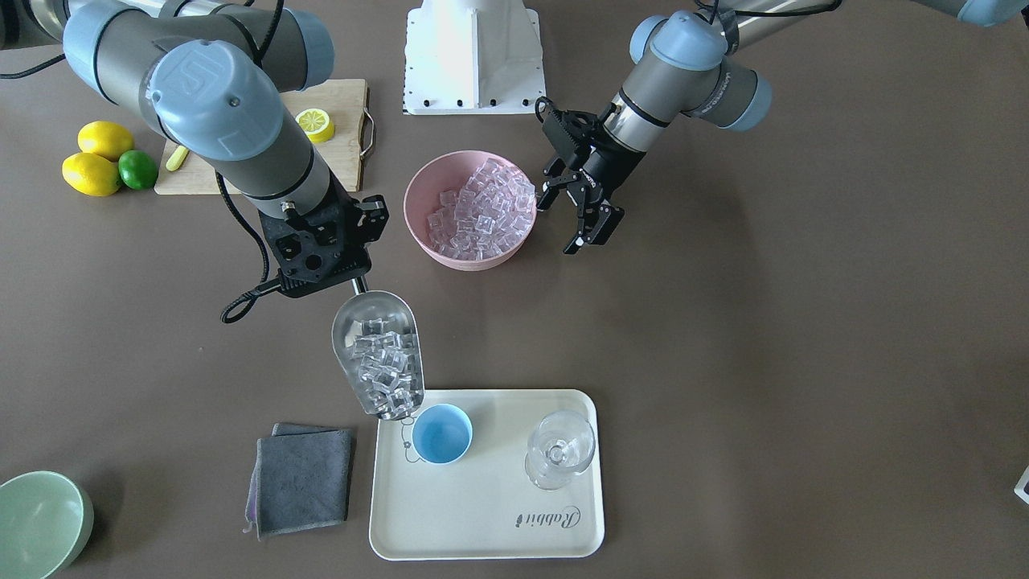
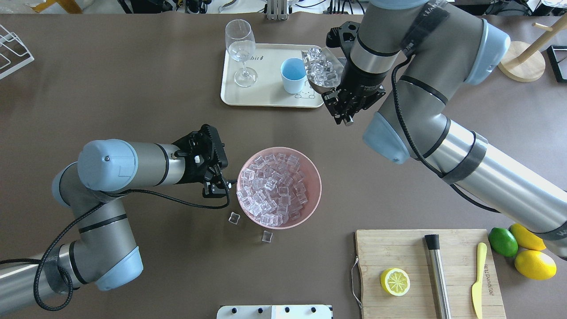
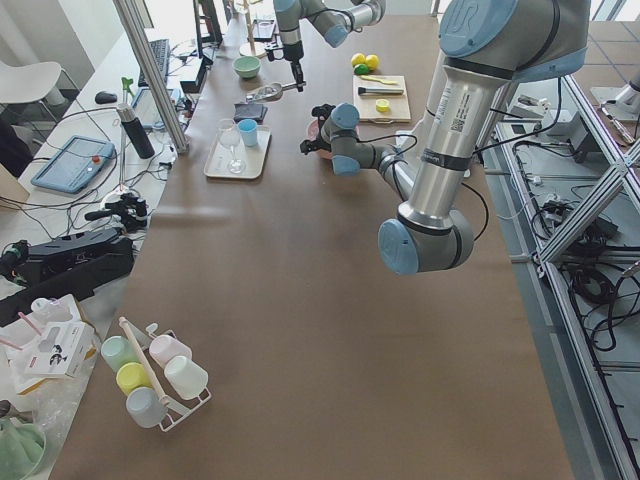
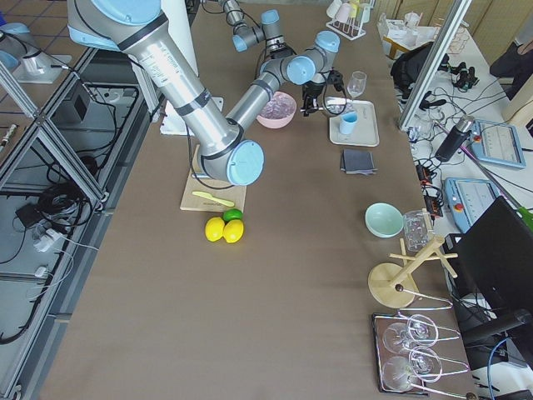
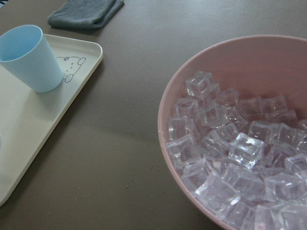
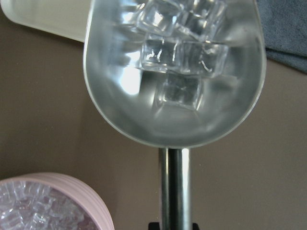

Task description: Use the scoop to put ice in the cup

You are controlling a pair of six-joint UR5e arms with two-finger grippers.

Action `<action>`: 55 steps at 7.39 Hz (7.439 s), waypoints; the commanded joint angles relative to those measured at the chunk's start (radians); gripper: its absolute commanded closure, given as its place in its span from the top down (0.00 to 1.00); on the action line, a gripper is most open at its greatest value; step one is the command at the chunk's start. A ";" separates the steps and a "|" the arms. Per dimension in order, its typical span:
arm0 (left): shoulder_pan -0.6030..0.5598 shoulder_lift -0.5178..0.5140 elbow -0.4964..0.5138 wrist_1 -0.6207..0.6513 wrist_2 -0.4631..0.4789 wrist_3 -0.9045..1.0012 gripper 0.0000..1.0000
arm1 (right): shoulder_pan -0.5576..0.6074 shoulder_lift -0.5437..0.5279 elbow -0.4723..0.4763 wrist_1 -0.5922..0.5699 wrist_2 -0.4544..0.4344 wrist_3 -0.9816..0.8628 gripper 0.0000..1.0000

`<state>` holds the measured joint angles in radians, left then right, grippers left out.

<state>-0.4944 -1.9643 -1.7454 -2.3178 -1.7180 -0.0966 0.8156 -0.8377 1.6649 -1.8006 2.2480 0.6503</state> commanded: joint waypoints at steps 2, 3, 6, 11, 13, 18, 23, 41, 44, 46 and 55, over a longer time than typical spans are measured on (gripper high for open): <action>-0.032 0.030 -0.072 0.092 -0.049 0.000 0.98 | -0.001 0.140 -0.163 0.004 -0.012 0.173 0.00; -0.058 0.065 -0.112 0.133 -0.084 0.000 0.98 | -0.001 0.182 -0.215 0.004 0.046 0.207 0.00; -0.139 0.142 -0.161 0.204 -0.191 0.000 0.98 | -0.004 0.200 -0.272 0.076 0.143 0.342 0.00; -0.398 0.324 -0.217 0.343 -0.347 0.000 0.98 | -0.010 0.198 -0.278 0.126 0.246 0.430 0.00; -0.554 0.369 -0.195 0.450 -0.458 -0.002 0.98 | -0.010 0.198 -0.278 0.129 0.258 0.454 0.00; -0.889 0.406 -0.052 0.668 -0.707 0.000 0.98 | -0.006 0.192 -0.281 0.129 0.356 0.454 0.00; -1.107 0.459 0.029 0.692 -0.707 0.002 0.98 | 0.039 0.189 -0.304 0.129 0.476 0.454 0.00; -1.096 0.490 0.027 0.687 -0.713 0.001 0.98 | 0.016 -0.118 0.154 -0.033 -0.062 0.182 0.00; -1.096 0.490 0.033 0.687 -0.713 0.001 0.98 | -0.051 -0.312 0.323 -0.046 -0.056 0.195 0.00; -1.096 0.490 0.035 0.687 -0.713 0.001 0.98 | -0.091 -0.444 0.380 -0.030 -0.064 0.236 0.00; -1.093 0.490 0.037 0.687 -0.712 0.001 0.98 | -0.200 -0.623 0.228 0.372 -0.148 0.434 0.00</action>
<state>-1.5878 -1.4741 -1.7098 -1.6306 -2.4306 -0.0951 0.6192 -1.4595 1.9108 -1.4547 2.1015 1.0809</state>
